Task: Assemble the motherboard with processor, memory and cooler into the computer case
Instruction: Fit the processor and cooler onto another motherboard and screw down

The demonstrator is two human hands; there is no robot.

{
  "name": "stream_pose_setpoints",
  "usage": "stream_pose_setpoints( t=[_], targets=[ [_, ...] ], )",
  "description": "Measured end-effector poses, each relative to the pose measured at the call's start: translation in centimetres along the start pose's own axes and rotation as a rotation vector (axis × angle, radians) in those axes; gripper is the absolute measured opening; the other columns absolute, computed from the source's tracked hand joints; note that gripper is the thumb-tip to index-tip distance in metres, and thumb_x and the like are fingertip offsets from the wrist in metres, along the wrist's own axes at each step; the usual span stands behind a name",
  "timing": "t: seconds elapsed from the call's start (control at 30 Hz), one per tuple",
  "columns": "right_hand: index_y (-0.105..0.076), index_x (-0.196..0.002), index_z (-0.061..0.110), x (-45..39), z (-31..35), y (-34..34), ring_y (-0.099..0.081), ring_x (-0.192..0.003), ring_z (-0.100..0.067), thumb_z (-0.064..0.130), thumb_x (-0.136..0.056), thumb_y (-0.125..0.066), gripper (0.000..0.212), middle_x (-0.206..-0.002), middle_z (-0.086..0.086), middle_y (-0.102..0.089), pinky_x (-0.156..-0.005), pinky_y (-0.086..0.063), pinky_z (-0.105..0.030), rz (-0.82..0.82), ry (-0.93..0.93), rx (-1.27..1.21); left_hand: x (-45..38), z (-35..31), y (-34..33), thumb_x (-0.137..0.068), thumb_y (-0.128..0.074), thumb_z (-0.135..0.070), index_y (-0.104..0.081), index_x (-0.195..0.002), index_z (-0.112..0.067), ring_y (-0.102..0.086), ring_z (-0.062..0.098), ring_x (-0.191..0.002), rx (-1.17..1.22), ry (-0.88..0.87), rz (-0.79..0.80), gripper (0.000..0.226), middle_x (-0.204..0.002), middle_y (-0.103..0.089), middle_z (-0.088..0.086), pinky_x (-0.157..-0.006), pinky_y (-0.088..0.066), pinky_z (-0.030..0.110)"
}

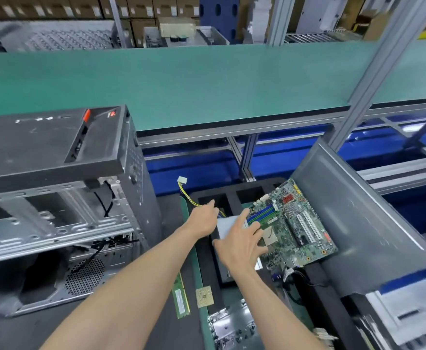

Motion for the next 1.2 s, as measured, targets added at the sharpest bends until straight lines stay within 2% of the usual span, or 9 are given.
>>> stream_pose_setpoints(
  t=[0.1,0.23,0.4,0.53,0.63,0.73,0.83,1.03,1.2],
  targets=[
    [0.010,-0.158,0.023,-0.2,-0.2,-1.6,-0.035,-0.123,-0.038,0.057,-0.080,-0.071,0.117,-0.137,-0.018,-0.031,-0.090,-0.038,-0.055,0.017,0.017,0.045,-0.4,0.9,-1.1,-0.108,-0.023,-0.014,-0.047,-0.142,-0.006,-0.040,0.042,-0.129,-0.066,-0.021,0.043,0.042,-0.166,-0.013,0.014,-0.102,-0.037,0.041],
    [0.000,-0.160,0.021,-0.4,0.0,-3.4,-0.033,-0.127,-0.038,0.067,-0.091,-0.050,0.097,-0.143,-0.018,-0.031,-0.093,-0.037,-0.056,-0.039,0.115,0.138,0.1,2.5,-2.2,-0.108,-0.024,-0.028,-0.020,-0.159,-0.021,-0.026,0.029,-0.133,-0.069,0.006,0.023,0.051,-0.152,-0.033,0.006,-0.106,-0.024,0.039],
    [0.006,-0.160,0.014,-1.1,-0.1,-3.8,-0.030,-0.134,-0.035,0.057,-0.101,-0.030,0.081,-0.155,-0.016,-0.023,-0.100,-0.032,-0.052,0.001,0.167,0.128,1.9,2.4,-3.2,-0.107,-0.031,-0.036,-0.020,-0.158,-0.033,-0.009,0.033,-0.146,-0.031,0.006,-0.010,0.053,-0.164,0.000,0.005,-0.117,-0.021,0.046],
    [0.000,-0.161,0.021,-1.6,-1.1,-2.7,-0.020,-0.139,-0.033,0.053,-0.105,-0.020,0.068,-0.159,-0.013,-0.016,-0.110,-0.021,-0.051,0.123,0.160,-0.020,2.3,0.9,-3.9,-0.106,-0.033,-0.038,-0.024,-0.157,-0.031,0.002,0.028,-0.152,-0.046,-0.041,-0.108,0.052,-0.167,0.002,0.001,-0.124,-0.002,0.044],
    [-0.014,-0.161,0.019,-1.6,-3.4,-0.5,-0.020,-0.141,-0.033,0.059,-0.103,-0.028,0.072,-0.155,-0.010,-0.021,-0.114,-0.018,-0.051,0.076,0.159,-0.060,1.9,-0.6,-4.2,-0.106,-0.035,-0.036,-0.028,-0.157,-0.031,-0.001,0.025,-0.153,-0.006,-0.098,-0.108,0.052,-0.167,-0.007,-0.001,-0.124,-0.002,0.043],
    [-0.030,-0.152,0.014,-2.4,-7.1,2.4,-0.027,-0.137,-0.032,0.043,-0.100,-0.050,0.063,-0.151,-0.013,-0.027,-0.111,-0.025,-0.049,-0.075,0.155,0.006,1.4,-2.6,-5.0,-0.104,-0.038,-0.038,-0.027,-0.157,-0.031,-0.008,0.027,-0.152,-0.023,-0.171,-0.061,0.054,-0.167,-0.012,-0.001,-0.123,-0.010,0.046],
    [-0.039,-0.144,0.011,-3.8,-10.4,5.2,-0.029,-0.138,-0.034,0.032,-0.097,-0.055,0.054,-0.150,-0.017,-0.031,-0.112,-0.026,-0.047,-0.158,0.082,0.064,1.1,-4.7,-5.9,-0.104,-0.039,-0.040,-0.024,-0.158,-0.031,-0.014,0.028,-0.150,-0.003,-0.230,0.000,0.056,-0.166,-0.017,-0.003,-0.120,-0.015,0.044],
    [-0.044,-0.137,0.007,-6.0,-13.7,7.6,-0.030,-0.135,-0.037,0.022,-0.093,-0.062,0.050,-0.148,-0.019,-0.032,-0.112,-0.027,-0.047,-0.211,0.048,0.150,0.1,-7.7,-7.5,-0.105,-0.042,-0.040,-0.025,-0.158,-0.030,-0.017,0.022,-0.150,-0.028,-0.338,0.037,0.057,-0.164,-0.023,-0.008,-0.121,-0.014,0.039],
    [-0.041,-0.135,0.006,-7.6,-14.6,8.0,-0.034,-0.129,-0.040,0.021,-0.092,-0.062,0.050,-0.143,-0.021,-0.035,-0.108,-0.030,-0.048,-0.201,0.013,0.160,-0.3,-8.7,-8.5,-0.103,-0.047,-0.042,-0.021,-0.158,-0.034,-0.014,0.020,-0.152,-0.049,-0.330,0.136,0.061,-0.165,-0.018,-0.010,-0.121,0.005,0.050]
  ],
)
Point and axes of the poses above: each hand's wrist, its own x-axis away from the middle knuckle, its own y-axis out of the back of the hand, z = x × y, the point moved 2 cm from there along -x, towards the middle knuckle
